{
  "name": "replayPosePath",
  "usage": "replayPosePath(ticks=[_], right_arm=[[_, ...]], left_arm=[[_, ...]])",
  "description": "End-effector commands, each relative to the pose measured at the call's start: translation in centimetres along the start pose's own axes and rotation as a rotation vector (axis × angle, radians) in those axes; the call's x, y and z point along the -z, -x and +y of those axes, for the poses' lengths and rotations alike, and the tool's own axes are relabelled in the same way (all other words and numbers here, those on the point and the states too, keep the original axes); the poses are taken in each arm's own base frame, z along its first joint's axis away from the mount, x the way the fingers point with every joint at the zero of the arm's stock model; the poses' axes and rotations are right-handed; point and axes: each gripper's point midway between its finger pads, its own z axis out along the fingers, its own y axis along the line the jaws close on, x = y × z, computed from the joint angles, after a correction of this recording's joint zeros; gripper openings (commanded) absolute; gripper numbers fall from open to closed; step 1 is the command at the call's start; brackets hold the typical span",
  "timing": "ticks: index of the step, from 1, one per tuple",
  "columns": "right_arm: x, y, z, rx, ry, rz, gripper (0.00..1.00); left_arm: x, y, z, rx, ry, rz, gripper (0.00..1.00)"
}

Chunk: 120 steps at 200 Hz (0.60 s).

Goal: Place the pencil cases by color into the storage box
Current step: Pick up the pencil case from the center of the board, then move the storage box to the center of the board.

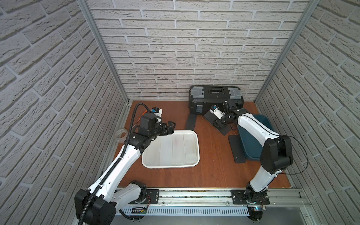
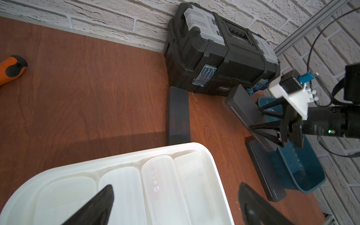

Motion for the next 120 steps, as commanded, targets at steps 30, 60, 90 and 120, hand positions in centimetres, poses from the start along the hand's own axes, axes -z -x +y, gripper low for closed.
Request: replayPosePath(ticks=[30,60,90,120], right_arm=[[5.6,-1.7,-4.5,-0.290,-0.142,-0.071,0.64],[7.1,-4.6,-7.7,-0.442,-0.237,-0.050,0.63],[7.6,-8.0,-10.4,-0.581,-0.314,-0.039,0.64],[7.3,-11.3,-12.3,-0.672,-0.362,-0.021,0.65]], left_arm=[[1.0,0.4,-1.9,-0.038,-0.056,-0.032,0.98],[1.3,0.1,-2.5,-0.051,-0.074,-0.032,0.98],[2.1,0.3,-2.7,-0.067,-0.074,-0.043,0.98],[2.2,0.2,-3.0,-0.073,-0.078,-0.046,0.98]])
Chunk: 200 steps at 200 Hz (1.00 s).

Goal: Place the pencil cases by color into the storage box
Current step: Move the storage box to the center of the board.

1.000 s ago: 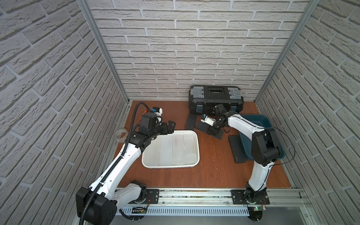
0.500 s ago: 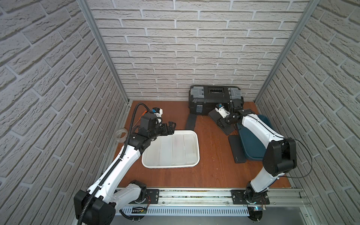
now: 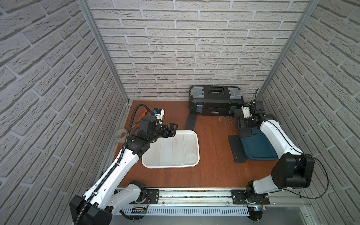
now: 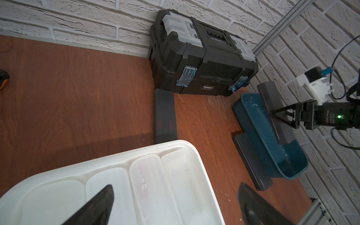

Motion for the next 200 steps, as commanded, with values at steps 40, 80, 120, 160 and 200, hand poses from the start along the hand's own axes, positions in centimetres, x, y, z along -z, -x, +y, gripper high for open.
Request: replayPosePath(ticks=[40,80,120,160,200], right_arm=[[-2.0,-0.8,-5.2,-0.137,-0.142,-0.004,0.65],[-5.3,-2.3,-5.5,-0.131,-0.160,0.064,0.65],[-7.5,-3.1,-5.3,-0.131,-0.149,0.117,0.65],[-8.6,-3.7,-3.3,-0.132,-0.068,0.146,0.65],[-9.9,-4.3,0.2,-0.121,0.028,0.175,0.65]], left_arm=[[0.3,0.3,-0.7,-0.023,-0.020,-0.023,0.98],[0.8,0.4,-0.7,-0.026,-0.020,-0.038,0.98],[0.9,0.3,-0.8,-0.027,-0.025,-0.042,0.98],[0.7,0.2,-0.7,-0.023,-0.025,-0.045,0.98],[0.9,0.3,-0.7,-0.025,-0.023,-0.049,0.98]])
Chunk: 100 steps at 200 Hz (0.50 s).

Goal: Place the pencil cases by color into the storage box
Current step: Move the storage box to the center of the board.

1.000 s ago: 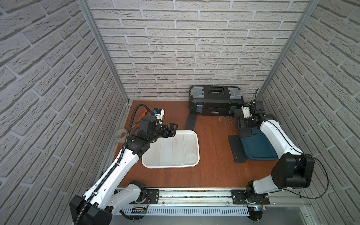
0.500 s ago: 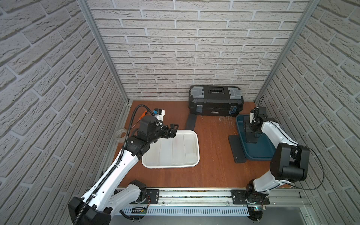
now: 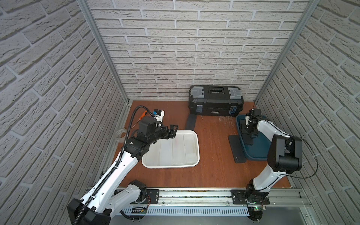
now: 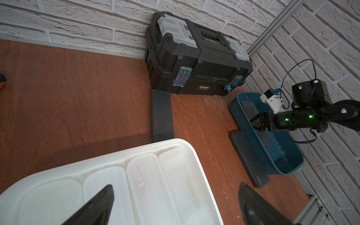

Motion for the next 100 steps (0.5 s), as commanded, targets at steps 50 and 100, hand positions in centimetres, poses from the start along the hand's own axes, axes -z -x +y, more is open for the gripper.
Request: replayPosePath(ticks=[50,100], right_arm=[[-0.5,-1.4,7.0,0.082,0.125,0.033,0.65],[0.6,-0.1,6.6,0.122,0.075,0.013,0.65]], left_arm=[[-0.3,0.4,-0.2,-0.006,-0.013,-0.027,0.98],[-0.3,0.2,-0.2,-0.007,-0.010,-0.025,0.98]])
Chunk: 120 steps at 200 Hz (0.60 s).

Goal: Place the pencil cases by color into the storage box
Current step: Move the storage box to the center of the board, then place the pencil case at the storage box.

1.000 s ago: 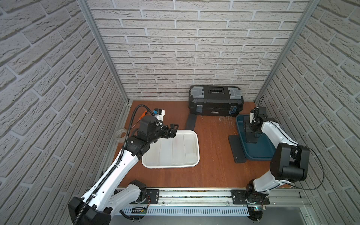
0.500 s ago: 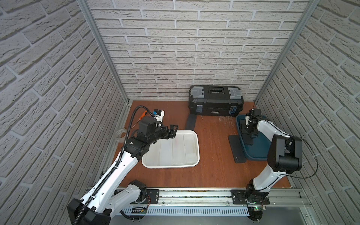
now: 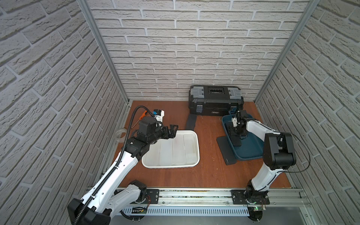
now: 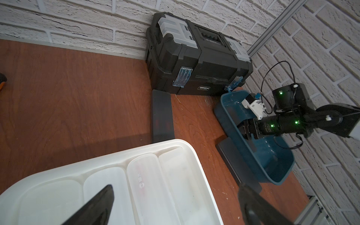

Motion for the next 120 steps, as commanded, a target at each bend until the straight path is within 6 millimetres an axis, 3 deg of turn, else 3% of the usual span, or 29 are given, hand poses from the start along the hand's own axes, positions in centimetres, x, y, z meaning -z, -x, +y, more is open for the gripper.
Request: replayPosePath(ticks=[1,26,66,120], right_arm=[[1.4,1.6,-1.1,0.007,-0.047,-0.038,0.65],[0.4,2.0,-1.6,0.042,-0.066,-0.005,0.65],[-0.7,1.6,-0.7,0.060,-0.030,0.011,0.65],[-0.9,1.2,-0.9,0.072,-0.042,0.017,0.77]], left_arm=[[-0.2,0.2,-0.2,-0.010,-0.012,-0.023,0.98],[-0.3,0.1,-0.1,-0.008,-0.008,-0.021,0.98],[-0.6,0.0,0.1,-0.010,0.003,-0.016,0.98],[-1.2,-0.1,0.1,-0.006,0.000,-0.005,0.98]])
